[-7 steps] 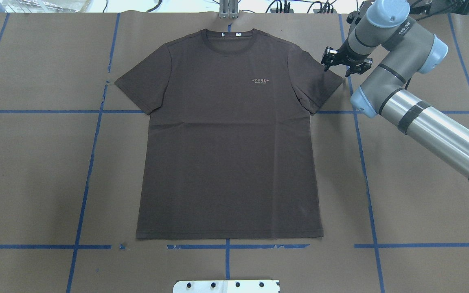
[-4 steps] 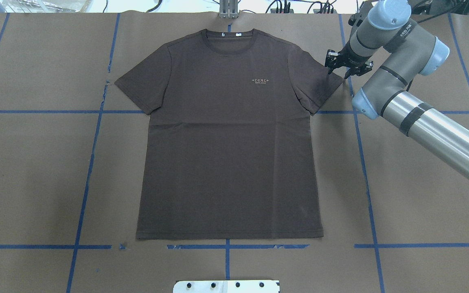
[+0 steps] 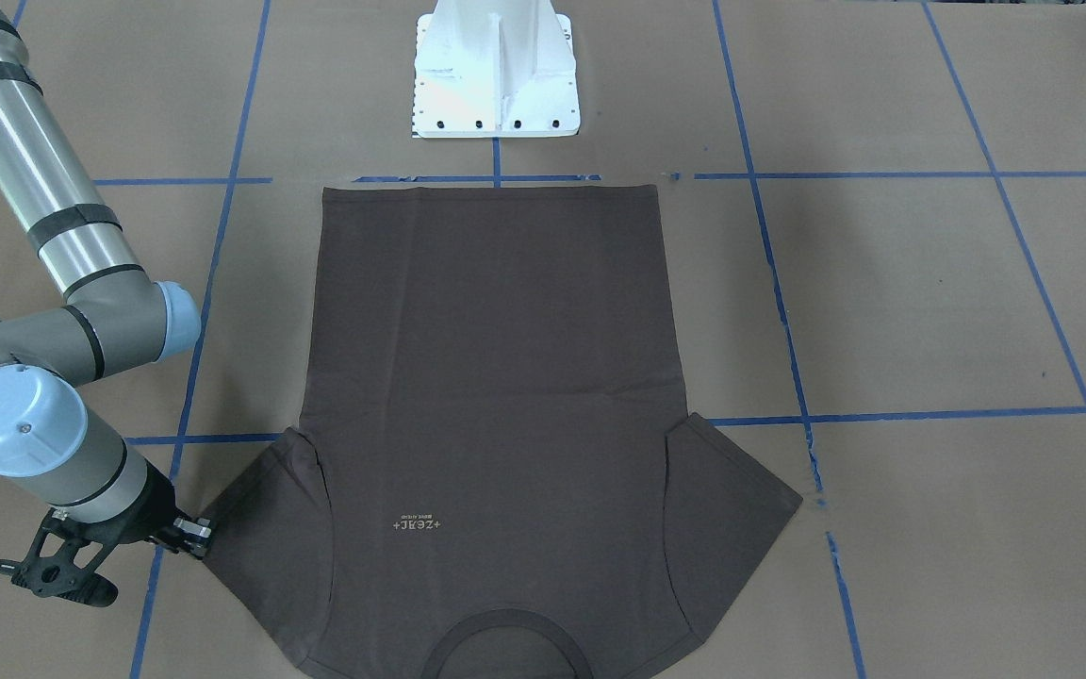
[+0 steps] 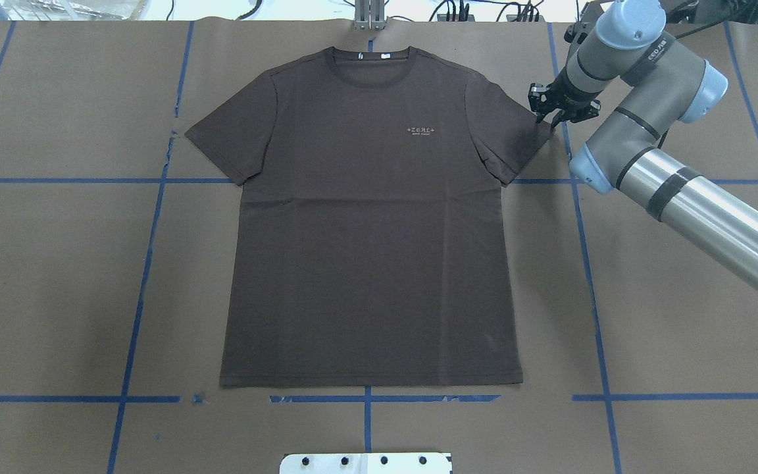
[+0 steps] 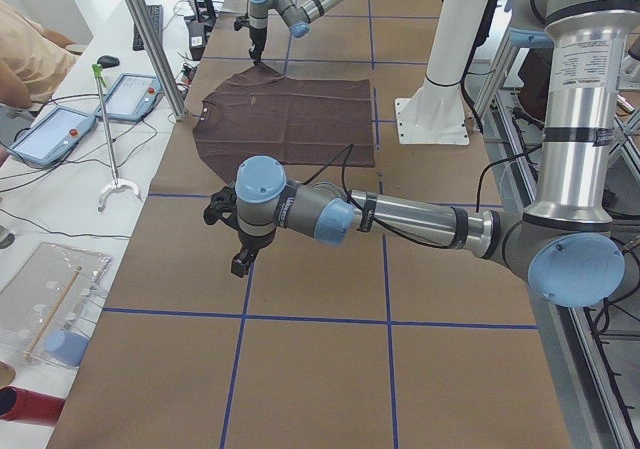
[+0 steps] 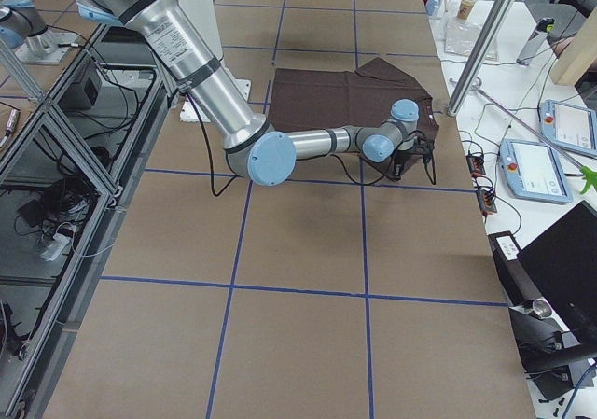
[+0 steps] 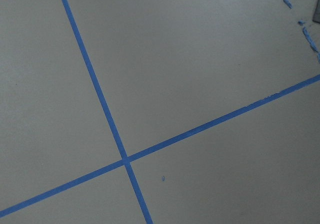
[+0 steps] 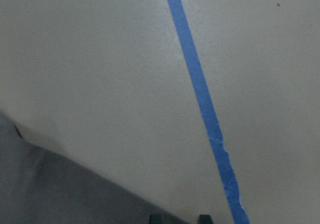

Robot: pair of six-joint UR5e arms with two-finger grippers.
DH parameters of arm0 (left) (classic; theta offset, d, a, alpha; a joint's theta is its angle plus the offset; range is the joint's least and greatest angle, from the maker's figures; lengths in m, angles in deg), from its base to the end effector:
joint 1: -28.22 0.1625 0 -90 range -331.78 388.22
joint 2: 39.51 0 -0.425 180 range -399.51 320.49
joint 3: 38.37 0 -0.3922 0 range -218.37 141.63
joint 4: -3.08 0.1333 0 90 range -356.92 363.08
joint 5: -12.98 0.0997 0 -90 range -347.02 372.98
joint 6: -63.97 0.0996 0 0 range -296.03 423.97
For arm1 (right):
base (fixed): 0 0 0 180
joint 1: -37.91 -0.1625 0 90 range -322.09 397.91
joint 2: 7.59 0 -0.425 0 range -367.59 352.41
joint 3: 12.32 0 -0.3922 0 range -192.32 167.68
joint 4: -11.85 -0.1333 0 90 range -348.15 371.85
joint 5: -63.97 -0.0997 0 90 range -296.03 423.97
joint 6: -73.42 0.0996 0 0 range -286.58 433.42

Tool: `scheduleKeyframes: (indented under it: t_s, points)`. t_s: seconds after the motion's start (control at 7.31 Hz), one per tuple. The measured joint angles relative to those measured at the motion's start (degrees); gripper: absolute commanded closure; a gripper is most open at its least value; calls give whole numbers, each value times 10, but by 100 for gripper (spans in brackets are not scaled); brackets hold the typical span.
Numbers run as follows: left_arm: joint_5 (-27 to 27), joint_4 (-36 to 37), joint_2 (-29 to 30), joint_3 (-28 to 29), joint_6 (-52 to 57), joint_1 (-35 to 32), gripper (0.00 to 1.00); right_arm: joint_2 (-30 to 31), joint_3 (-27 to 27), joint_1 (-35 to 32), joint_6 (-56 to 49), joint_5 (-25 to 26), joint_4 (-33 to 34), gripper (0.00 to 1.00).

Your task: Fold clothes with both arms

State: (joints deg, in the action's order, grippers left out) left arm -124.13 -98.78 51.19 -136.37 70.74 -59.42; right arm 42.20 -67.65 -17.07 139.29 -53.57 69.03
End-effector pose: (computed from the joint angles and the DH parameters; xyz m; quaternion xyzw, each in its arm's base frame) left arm -0.0393 -0.5121 0.5566 0.1786 0.3866 0.1429 0.8934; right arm -0.3863 -0.7034 0.4566 0.0299 -0.3892 0.1686 0.9051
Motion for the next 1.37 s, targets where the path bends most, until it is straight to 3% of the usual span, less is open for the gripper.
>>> scheduleKeyframes:
  t_s: [1.09, 1.23, 1.37]
  points:
    - [0, 0, 0, 1, 0, 1, 0, 8, -4, 1, -7, -1, 1, 49]
    - [0, 0, 0, 1, 0, 1, 0, 9, -5, 2, -6, -1, 1, 56]
    - [0, 0, 0, 1, 0, 1, 0, 10, -5, 3, -4, 0, 1, 84]
